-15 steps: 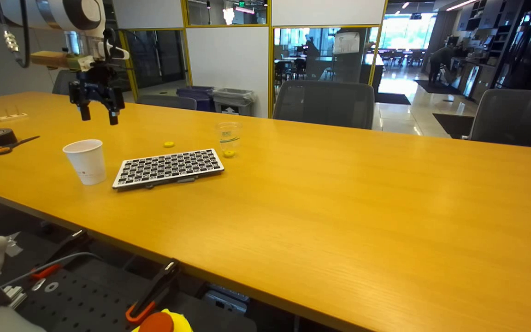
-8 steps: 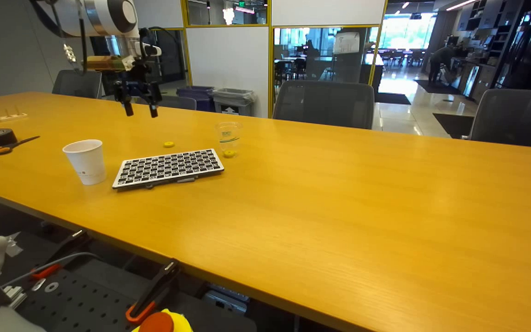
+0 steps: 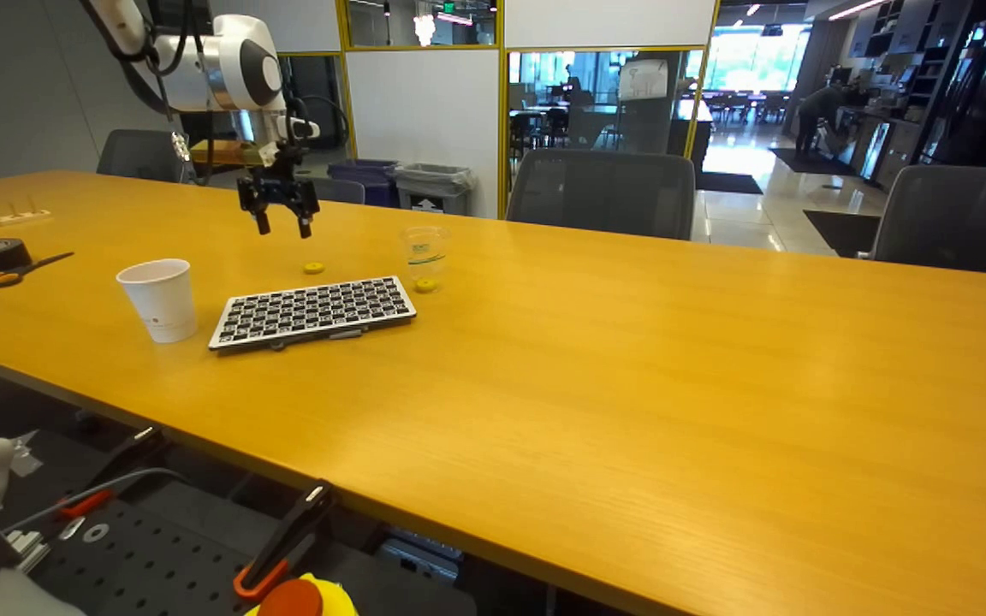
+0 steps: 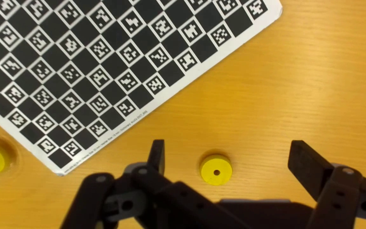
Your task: Pick up the orange and yellow objects from the table and put them in the two cups on the table
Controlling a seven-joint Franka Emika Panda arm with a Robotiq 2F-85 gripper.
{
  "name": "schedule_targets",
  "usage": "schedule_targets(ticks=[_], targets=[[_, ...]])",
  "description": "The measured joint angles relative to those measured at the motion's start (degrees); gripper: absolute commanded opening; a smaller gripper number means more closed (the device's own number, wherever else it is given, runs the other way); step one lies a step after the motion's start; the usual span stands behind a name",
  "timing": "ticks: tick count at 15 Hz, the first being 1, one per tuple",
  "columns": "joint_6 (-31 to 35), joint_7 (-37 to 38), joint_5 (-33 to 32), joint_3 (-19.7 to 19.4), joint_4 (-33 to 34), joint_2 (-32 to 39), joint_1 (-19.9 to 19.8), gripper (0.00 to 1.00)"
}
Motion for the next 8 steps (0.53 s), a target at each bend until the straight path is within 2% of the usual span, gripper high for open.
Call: schedule_targets(ticks=[8], targets=[[0.2,-0.2,0.8,0.0,9.8,9.6,0.7,1.00]])
